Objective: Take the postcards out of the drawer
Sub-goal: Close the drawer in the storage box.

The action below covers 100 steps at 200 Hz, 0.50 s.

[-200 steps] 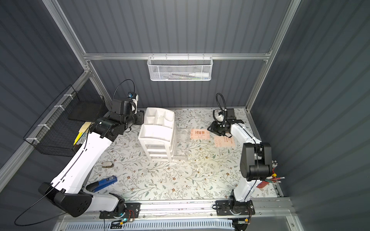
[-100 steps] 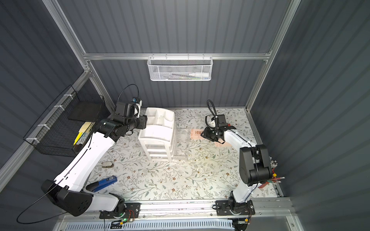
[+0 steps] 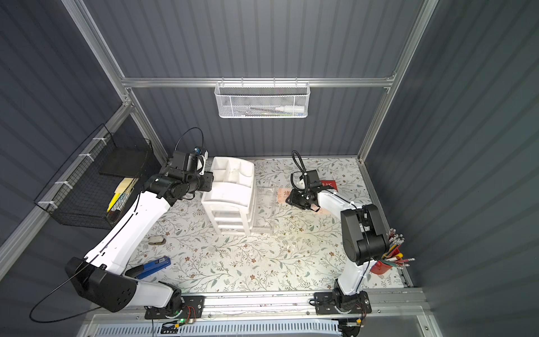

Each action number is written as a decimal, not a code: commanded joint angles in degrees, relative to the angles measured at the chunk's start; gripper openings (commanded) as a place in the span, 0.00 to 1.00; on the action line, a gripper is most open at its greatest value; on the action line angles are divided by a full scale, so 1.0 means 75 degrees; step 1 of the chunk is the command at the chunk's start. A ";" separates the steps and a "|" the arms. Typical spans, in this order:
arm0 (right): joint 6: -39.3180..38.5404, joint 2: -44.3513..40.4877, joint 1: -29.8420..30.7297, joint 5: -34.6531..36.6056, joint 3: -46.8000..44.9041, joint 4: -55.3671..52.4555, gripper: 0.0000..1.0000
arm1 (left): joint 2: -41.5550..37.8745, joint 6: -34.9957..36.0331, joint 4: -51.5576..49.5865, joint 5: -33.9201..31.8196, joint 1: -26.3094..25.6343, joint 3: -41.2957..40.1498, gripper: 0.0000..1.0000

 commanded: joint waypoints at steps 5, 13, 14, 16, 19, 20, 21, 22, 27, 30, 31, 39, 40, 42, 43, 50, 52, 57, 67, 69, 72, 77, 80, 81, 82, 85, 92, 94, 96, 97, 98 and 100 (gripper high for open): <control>0.0073 0.0097 0.0146 0.0207 0.0132 0.0061 0.38 | 0.0062 -0.0093 0.0185 0.0359 0.0138 -0.0141 0.44; 0.0057 0.0108 0.0190 0.0264 0.0131 0.0043 0.38 | 0.0067 -0.0114 0.0197 0.0404 0.0174 -0.0174 0.41; 0.0054 0.0108 0.0196 0.0274 0.0133 0.0037 0.38 | 0.0065 -0.0114 0.0197 0.0408 0.0175 -0.0174 0.40; 0.0055 0.0120 0.0210 0.0279 0.0135 0.0033 0.38 | 0.0065 -0.0114 0.0203 0.0419 0.0185 -0.0182 0.39; 0.0057 0.0120 0.0230 0.0304 0.0135 0.0023 0.38 | 0.0065 -0.0114 0.0209 0.0443 0.0198 -0.0199 0.38; 0.0060 0.0120 0.0234 0.0312 0.0135 0.0027 0.38 | 0.0069 -0.0114 0.0209 0.0451 0.0199 -0.0198 0.38; 0.0055 0.0126 0.0242 0.0321 0.0135 0.0023 0.38 | 0.0071 -0.0120 0.0215 0.0455 0.0199 -0.0203 0.37; 0.0053 0.0135 0.0251 0.0338 0.0135 0.0021 0.38 | 0.0067 -0.0123 0.0218 0.0457 0.0205 -0.0205 0.37; 0.0040 0.0163 0.0294 0.0372 0.0135 0.0007 0.38 | 0.0070 -0.0131 0.0232 0.0489 0.0217 -0.0217 0.35; 0.0039 0.0175 0.0312 0.0393 0.0135 -0.0003 0.37 | 0.0067 -0.0136 0.0243 0.0496 0.0222 -0.0230 0.33; 0.0033 0.0183 0.0322 0.0397 0.0129 -0.0009 0.37 | 0.0070 -0.0137 0.0244 0.0507 0.0223 -0.0231 0.33; 0.0028 0.0254 0.0381 0.0446 0.0141 -0.0016 0.36 | 0.0070 -0.0157 0.0265 0.0534 0.0242 -0.0263 0.30; 0.0028 0.0263 0.0391 0.0453 0.0138 -0.0016 0.36 | 0.0066 -0.0153 0.0266 0.0543 0.0250 -0.0259 0.30; 0.0027 0.0276 0.0405 0.0458 0.0145 -0.0019 0.36 | 0.0063 -0.0150 0.0268 0.0550 0.0247 -0.0265 0.29; 0.0027 0.0274 0.0415 0.0465 0.0146 -0.0017 0.36 | 0.0068 -0.0149 0.0274 0.0551 0.0247 -0.0266 0.29; 0.0049 0.0343 0.0480 0.0489 0.0146 -0.0005 0.36 | 0.0063 -0.0155 0.0288 0.0567 0.0257 -0.0278 0.28; 0.0047 0.0353 0.0492 0.0494 0.0153 0.0001 0.36 | 0.0071 -0.0159 0.0288 0.0571 0.0258 -0.0287 0.27; 0.0061 0.0424 0.0543 0.0484 0.0159 0.0022 0.35 | 0.0069 -0.0161 0.0290 0.0586 0.0258 -0.0284 0.26; 0.0074 0.0523 0.0637 0.0492 0.0208 0.0041 0.34 | 0.0069 -0.0165 0.0291 0.0600 0.0270 -0.0295 0.24; 0.0089 0.0546 0.0660 0.0494 0.0227 0.0034 0.33 | 0.0064 -0.0170 0.0291 0.0605 0.0270 -0.0294 0.24; 0.0086 0.0589 0.0695 0.0501 0.0249 0.0039 0.33 | 0.0062 -0.0172 0.0291 0.0601 0.0270 -0.0291 0.23; 0.0108 0.0652 0.0734 0.0517 0.0278 0.0042 0.33 | 0.0066 -0.0172 0.0291 0.0601 0.0280 -0.0297 0.22; 0.0119 0.0692 0.0776 0.0527 0.0304 0.0043 0.33 | 0.0064 -0.0172 0.0285 0.0614 0.0281 -0.0297 0.21; 0.0126 0.0699 0.0788 0.0529 0.0319 0.0043 0.33 | 0.0063 -0.0172 0.0288 0.0612 0.0282 -0.0293 0.21; 0.0130 0.0714 0.0800 0.0530 0.0327 0.0049 0.33 | 0.0062 -0.0172 0.0290 0.0606 0.0282 -0.0292 0.20; 0.0146 0.0751 0.0825 0.0527 0.0345 0.0055 0.33 | 0.0062 -0.0172 0.0296 0.0600 0.0282 -0.0296 0.19; 0.0177 0.0829 0.0894 0.0519 0.0425 0.0100 0.32 | 0.0062 -0.0172 0.0291 0.0603 0.0282 -0.0296 0.18; 0.0179 0.0854 0.0909 0.0519 0.0442 0.0101 0.32 | 0.0056 -0.0172 0.0300 0.0600 0.0282 -0.0294 0.18; 0.0191 0.0880 0.0930 0.0513 0.0461 0.0110 0.32 | 0.0060 -0.0172 0.0302 0.0605 0.0282 -0.0297 0.17; 0.0197 0.0893 0.0941 0.0510 0.0480 0.0118 0.32 | 0.0055 -0.0172 0.0303 0.0602 0.0282 -0.0294 0.17; 0.0200 0.0899 0.0953 0.0508 0.0495 0.0121 0.32 | 0.0053 -0.0172 0.0303 0.0601 0.0282 -0.0292 0.17; 0.0211 0.0921 0.0970 0.0507 0.0512 0.0124 0.32 | 0.0054 -0.0172 0.0303 0.0599 0.0282 -0.0290 0.17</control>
